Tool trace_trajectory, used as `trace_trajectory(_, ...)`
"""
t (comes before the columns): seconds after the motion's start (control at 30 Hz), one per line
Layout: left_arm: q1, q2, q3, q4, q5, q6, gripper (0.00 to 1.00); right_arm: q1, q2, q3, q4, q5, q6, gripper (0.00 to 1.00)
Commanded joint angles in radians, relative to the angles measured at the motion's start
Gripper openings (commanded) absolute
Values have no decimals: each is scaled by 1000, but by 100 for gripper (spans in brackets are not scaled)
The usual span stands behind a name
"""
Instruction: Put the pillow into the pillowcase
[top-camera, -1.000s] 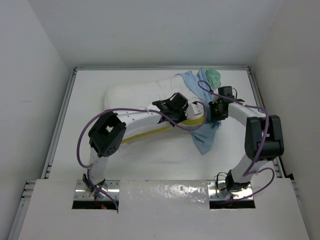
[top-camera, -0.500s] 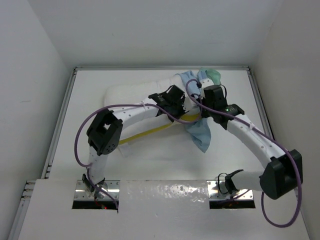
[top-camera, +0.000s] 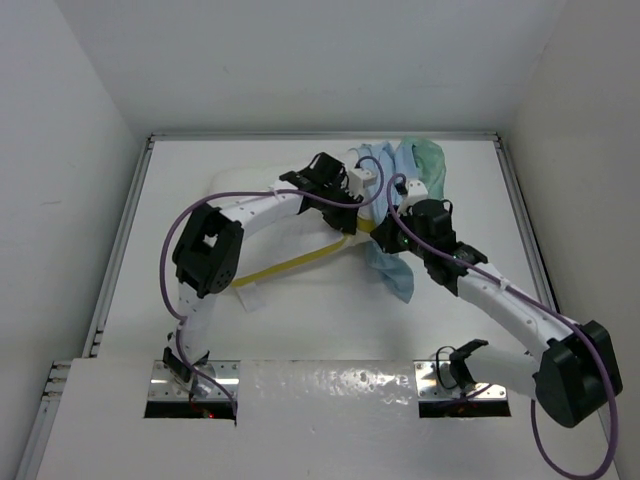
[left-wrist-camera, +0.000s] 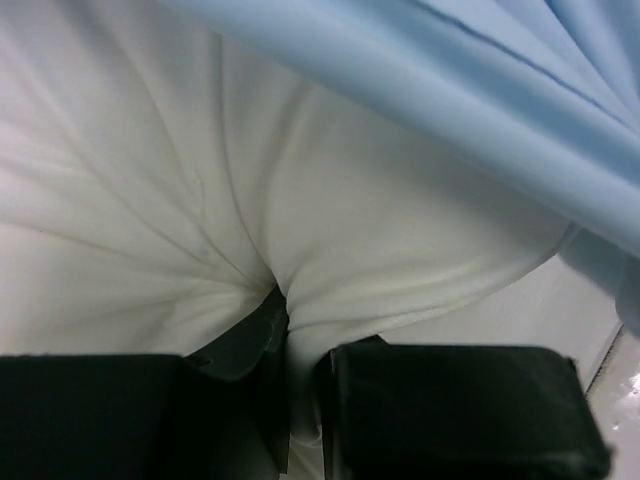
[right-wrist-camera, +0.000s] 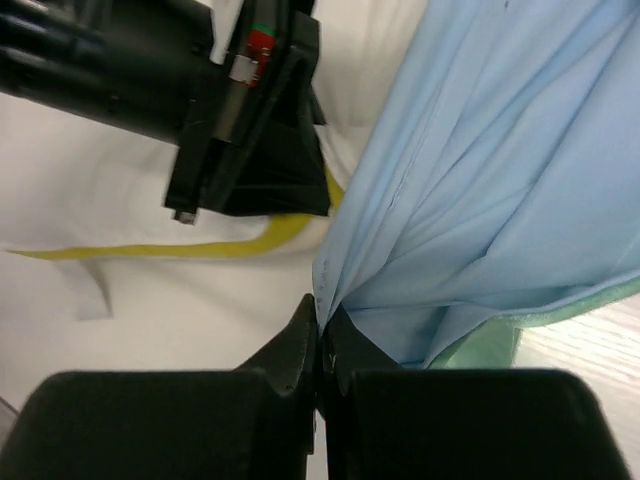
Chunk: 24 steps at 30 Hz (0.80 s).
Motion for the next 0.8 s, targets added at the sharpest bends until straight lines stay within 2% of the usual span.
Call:
trace_trajectory(0.0,11,-26,60,143,41,-77,1,31,-1,-32,199,-150,111,0)
trace_trajectory(0.1,-6,-2,102,91,1,-67,1,33,101,-37,193,-142,94,0)
trace_trajectory(0.17,-6,6,116,89,4,-65,1,24,174,-72,255,-144,91,0)
trace_trajectory(0.23,-8,4,119,78,6,-53,4,8,207,-84,235,-140,76,0)
trace_trajectory(0.33,-5,-6,170,-11,3,27,40,7,218,-43,124,-139,42,50)
trace_trajectory(0.37,-3,-11,201,-108,-8,64,59,8,186,-40,107,-124,28,70)
trace_trajectory(0.4,-3,-11,233,-167,-29,99,71,7,163,-46,96,-104,25,75)
trace_trajectory(0.43,3,-25,291,-257,-84,168,96,1,105,-57,83,-73,15,80)
trace_trajectory(0.5,17,-60,309,-306,-127,226,100,-16,53,-58,70,-61,-2,87)
trace_trajectory(0.6,73,-185,268,-354,-146,314,100,-39,10,21,-37,-35,-60,87)
trace_trajectory(0.67,141,-218,260,-364,-151,331,100,-39,36,128,-140,-12,-106,80)
trace_trajectory(0.7,170,-232,261,-348,-167,314,100,-41,56,165,-161,20,-111,73)
trace_trajectory(0.73,207,-230,266,-329,-216,261,100,-41,77,196,-180,39,-111,53)
trace_trajectory(0.77,291,-220,274,-277,-239,228,95,-42,105,251,-180,54,-96,40)
